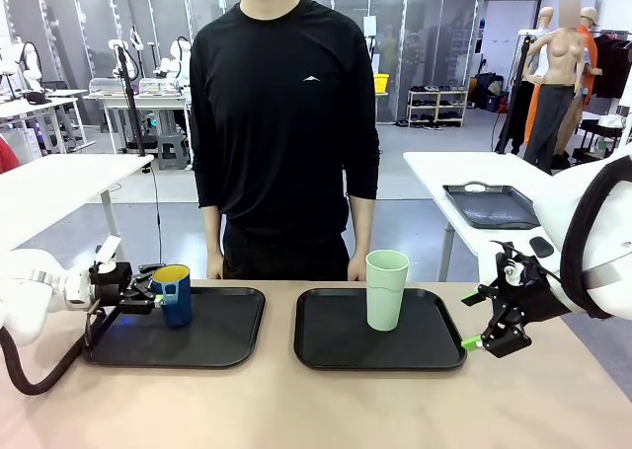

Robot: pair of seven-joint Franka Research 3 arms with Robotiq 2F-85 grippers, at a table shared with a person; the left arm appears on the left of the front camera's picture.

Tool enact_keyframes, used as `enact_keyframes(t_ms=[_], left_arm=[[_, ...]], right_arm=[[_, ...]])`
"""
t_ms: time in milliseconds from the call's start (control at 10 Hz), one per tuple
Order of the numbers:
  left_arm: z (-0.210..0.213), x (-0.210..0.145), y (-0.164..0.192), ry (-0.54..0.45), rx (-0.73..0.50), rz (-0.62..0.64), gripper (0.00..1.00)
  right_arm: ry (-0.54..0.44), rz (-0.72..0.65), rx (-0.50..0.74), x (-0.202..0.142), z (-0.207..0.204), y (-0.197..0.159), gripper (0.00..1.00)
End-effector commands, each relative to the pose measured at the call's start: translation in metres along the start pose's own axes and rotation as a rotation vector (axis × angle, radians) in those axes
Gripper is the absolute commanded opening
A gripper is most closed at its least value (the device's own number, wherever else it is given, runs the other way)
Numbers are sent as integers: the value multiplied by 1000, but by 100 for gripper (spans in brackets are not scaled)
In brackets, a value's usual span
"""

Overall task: Sort and store the cups by type.
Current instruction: Pick up the Handle plastic cup and place it into the empty Flat Tray.

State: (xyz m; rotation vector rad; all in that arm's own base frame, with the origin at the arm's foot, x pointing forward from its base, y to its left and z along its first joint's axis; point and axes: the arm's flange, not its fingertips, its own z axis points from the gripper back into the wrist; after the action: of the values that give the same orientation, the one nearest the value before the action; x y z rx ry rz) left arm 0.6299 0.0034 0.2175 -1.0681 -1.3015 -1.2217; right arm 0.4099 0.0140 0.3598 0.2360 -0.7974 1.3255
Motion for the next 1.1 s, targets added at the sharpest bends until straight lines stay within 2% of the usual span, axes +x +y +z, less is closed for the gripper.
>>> enact_keyframes(t_ms=[0,200,700,1000], left_arm=[[6,-6,7,-15,4,25,100],[19,-7,6,22,57,14,100],[51,-10,-11,29,104,34,100],[85,9,-30,74,96,17,100]], right_arm=[[1,4,-1,0,-1,0,100],[1,4,-1,0,-1,0,100],[1,4,-1,0,-1,0,100],[1,4,-1,0,-1,0,100]])
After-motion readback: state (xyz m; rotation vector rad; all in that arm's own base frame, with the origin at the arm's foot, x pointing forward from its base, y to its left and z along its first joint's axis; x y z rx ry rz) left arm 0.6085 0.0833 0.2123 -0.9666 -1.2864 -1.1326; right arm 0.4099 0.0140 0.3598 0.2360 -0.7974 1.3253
